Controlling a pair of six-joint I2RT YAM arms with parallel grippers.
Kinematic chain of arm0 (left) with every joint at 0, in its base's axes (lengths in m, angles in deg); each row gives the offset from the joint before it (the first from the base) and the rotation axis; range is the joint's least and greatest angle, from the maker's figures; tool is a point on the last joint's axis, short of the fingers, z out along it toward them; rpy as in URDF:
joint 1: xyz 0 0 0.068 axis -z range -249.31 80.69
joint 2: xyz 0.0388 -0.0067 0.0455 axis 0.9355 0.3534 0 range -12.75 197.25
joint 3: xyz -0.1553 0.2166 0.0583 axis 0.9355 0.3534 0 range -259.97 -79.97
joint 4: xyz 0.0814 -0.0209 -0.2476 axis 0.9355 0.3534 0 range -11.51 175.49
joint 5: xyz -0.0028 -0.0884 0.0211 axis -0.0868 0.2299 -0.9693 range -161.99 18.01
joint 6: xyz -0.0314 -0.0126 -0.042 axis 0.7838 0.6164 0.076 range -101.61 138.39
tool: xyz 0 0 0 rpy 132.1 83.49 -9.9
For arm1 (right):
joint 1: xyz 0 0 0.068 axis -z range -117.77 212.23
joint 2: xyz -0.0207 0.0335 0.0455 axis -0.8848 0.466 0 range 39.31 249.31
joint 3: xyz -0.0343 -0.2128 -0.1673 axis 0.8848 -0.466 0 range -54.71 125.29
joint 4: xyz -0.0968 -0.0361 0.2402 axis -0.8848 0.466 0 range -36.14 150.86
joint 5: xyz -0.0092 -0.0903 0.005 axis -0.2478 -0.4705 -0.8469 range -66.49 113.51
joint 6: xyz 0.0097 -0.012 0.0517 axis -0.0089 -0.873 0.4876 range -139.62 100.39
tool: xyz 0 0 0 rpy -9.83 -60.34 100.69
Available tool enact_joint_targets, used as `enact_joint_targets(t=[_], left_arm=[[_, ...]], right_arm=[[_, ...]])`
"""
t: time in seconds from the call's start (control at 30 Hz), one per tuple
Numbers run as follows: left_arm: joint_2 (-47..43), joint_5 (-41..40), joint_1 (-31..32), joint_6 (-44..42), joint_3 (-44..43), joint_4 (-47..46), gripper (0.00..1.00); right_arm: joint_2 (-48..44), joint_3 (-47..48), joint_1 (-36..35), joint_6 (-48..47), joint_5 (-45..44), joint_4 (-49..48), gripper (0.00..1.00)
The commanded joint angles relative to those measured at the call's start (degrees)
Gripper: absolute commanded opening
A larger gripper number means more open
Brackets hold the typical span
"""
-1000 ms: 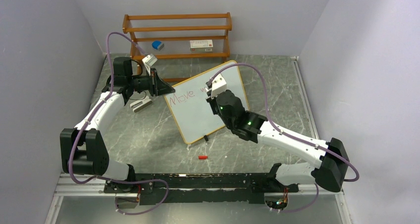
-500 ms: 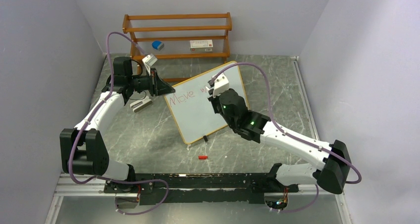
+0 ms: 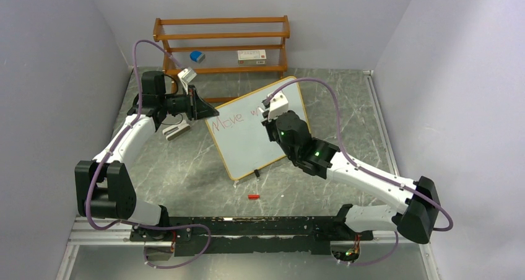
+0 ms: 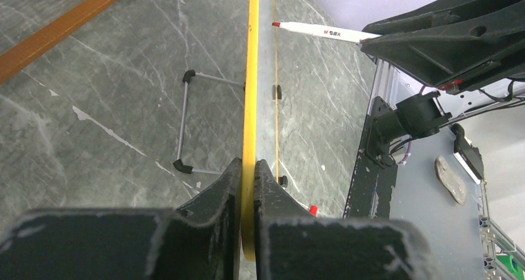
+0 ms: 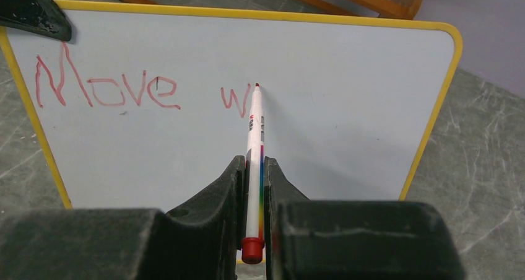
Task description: Write a sentence on the whiteboard
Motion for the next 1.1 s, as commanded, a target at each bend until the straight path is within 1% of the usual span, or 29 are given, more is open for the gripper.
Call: enact_joint_targets(t=[0.0,0.53,0.77,1.07], left_arm=[[0.6,-2.0,-0.7,-3.1,-0.7,1.6,0.05],[0.7,-1.3,-0.7,-3.1,-0.6,1.6,0.05],[0.8,-2.4,-0.7,-3.1,-0.8,2.0,0.05],[0.7,-2.8,-0.7,-3.1,-0.9,2.1,0.05]], right_arm=[[0.8,-0.6,0.7,0.3,-0.4,-1.5,0.0],[2.5,-0.1,1.4,0.3,2.0,-2.9,0.0],[0.1,-1.0,1.4,0.3,0.8,-1.1,0.0],[-2.2,-2.7,1.4,3.0,0.9,0.7,0.0]])
